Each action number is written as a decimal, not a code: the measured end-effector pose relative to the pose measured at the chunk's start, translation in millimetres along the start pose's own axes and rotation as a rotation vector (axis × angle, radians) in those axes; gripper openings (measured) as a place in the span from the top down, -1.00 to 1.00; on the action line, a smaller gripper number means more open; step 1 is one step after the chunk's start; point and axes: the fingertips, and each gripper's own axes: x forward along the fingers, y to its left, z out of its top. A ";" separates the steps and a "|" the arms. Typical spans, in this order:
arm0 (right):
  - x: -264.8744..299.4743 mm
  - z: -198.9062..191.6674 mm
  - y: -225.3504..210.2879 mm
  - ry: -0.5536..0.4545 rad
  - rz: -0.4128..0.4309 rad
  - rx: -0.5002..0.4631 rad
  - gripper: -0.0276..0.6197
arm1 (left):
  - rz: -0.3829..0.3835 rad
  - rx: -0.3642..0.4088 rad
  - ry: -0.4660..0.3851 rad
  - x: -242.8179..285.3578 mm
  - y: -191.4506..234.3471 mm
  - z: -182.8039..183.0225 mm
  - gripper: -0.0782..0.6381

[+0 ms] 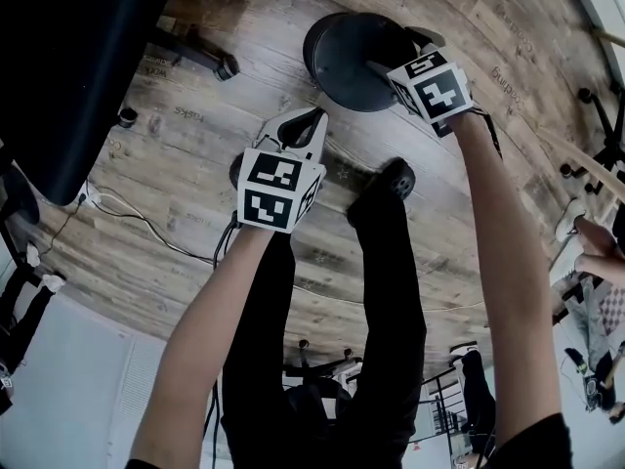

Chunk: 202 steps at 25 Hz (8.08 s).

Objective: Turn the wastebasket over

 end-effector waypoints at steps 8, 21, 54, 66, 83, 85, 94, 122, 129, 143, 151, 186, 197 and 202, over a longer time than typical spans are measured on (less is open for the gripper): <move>-1.7 -14.1 33.2 0.026 0.062 -0.029 -0.25 | 0.046 0.049 0.090 22.3 4.8 -37.2 0.73; -7.8 -16.4 38.9 0.002 0.052 -0.044 -0.25 | 0.125 0.095 0.089 43.4 4.7 -54.6 0.73; -49.8 -17.2 120.6 -0.131 0.186 -0.181 -0.24 | 0.267 0.264 0.215 2.0 44.5 -102.6 0.73; -47.6 -27.3 123.8 -0.146 0.264 0.021 -0.24 | 0.350 0.313 0.278 -16.3 76.9 -122.9 0.73; -36.9 -38.7 190.5 -0.078 0.401 0.114 -0.24 | 0.349 0.168 0.393 -30.8 99.2 -165.3 0.73; -36.2 -37.3 193.7 -0.079 0.401 0.099 -0.24 | 0.336 0.134 0.401 -33.0 101.2 -169.2 0.73; -33.9 -26.1 203.9 -0.074 0.412 0.051 -0.24 | 0.275 -0.033 0.242 -43.5 93.1 -138.7 0.36; -32.6 -32.2 258.9 -0.098 0.485 0.003 -0.24 | 0.193 -0.768 0.013 -42.1 52.1 -81.8 -0.29; -33.5 -30.1 263.3 -0.119 0.506 0.009 -0.24 | 0.250 -0.709 0.044 -42.8 56.2 -87.0 -0.28; -27.5 -46.1 234.3 -0.109 0.480 0.055 -0.24 | 0.423 -0.604 0.127 -44.5 57.8 -93.9 -0.03; 2.6 -89.4 137.0 -0.085 0.259 0.272 -0.24 | 0.445 -0.597 0.111 -46.3 70.7 -95.7 -0.01; 20.1 -105.8 123.8 -0.071 0.332 0.602 0.30 | 0.331 -0.642 0.028 -27.4 122.2 -143.2 0.03; 16.3 -105.1 94.6 -0.076 0.279 0.521 0.46 | 0.267 -0.702 -0.012 21.0 128.1 -150.9 0.06; 0.3 -101.2 76.9 -0.109 0.264 0.493 0.52 | 0.263 -0.689 -0.040 36.0 120.1 -137.3 0.08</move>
